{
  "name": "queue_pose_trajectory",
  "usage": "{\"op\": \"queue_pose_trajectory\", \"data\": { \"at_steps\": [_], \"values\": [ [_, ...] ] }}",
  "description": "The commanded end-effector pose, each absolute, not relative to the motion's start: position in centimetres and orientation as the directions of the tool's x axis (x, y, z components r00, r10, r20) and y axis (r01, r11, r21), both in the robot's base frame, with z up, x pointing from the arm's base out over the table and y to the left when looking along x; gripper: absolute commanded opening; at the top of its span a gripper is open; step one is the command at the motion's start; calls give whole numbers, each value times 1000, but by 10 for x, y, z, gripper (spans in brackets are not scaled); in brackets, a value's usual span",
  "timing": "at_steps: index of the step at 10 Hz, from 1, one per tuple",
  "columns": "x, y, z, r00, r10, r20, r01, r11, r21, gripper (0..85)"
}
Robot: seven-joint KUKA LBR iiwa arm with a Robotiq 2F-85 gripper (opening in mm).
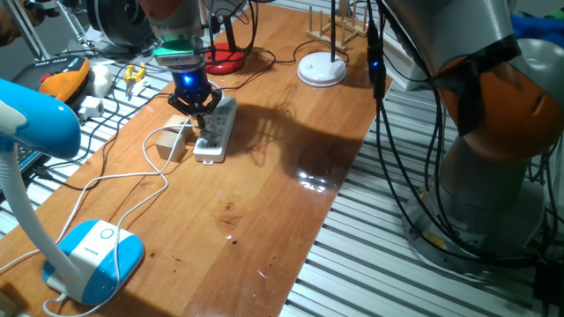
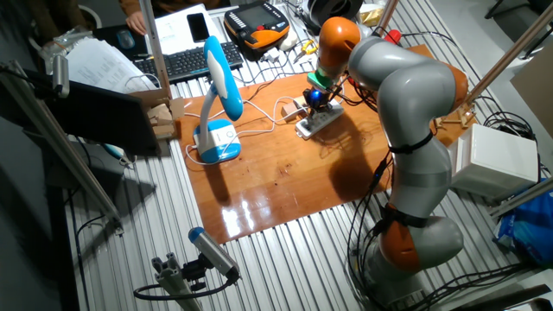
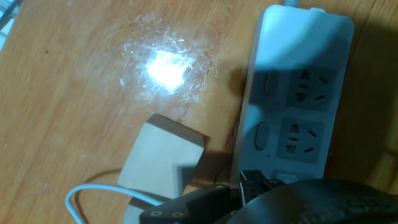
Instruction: Plug in the power cord of the desk lamp, turn on the socket, and light up the desk lamp
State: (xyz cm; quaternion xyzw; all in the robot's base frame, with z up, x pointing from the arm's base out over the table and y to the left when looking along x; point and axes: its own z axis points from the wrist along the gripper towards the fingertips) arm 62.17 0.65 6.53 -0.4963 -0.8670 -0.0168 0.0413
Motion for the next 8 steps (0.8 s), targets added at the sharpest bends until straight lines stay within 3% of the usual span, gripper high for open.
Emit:
{"op": "queue_pose_trajectory", "data": {
  "at_steps": [1, 8],
  "values": [
    [622, 6, 65, -507, 857, 88, 860, 510, -14, 0],
    [617, 9, 57, -509, 859, 53, 860, 510, -9, 0]
  ]
}}
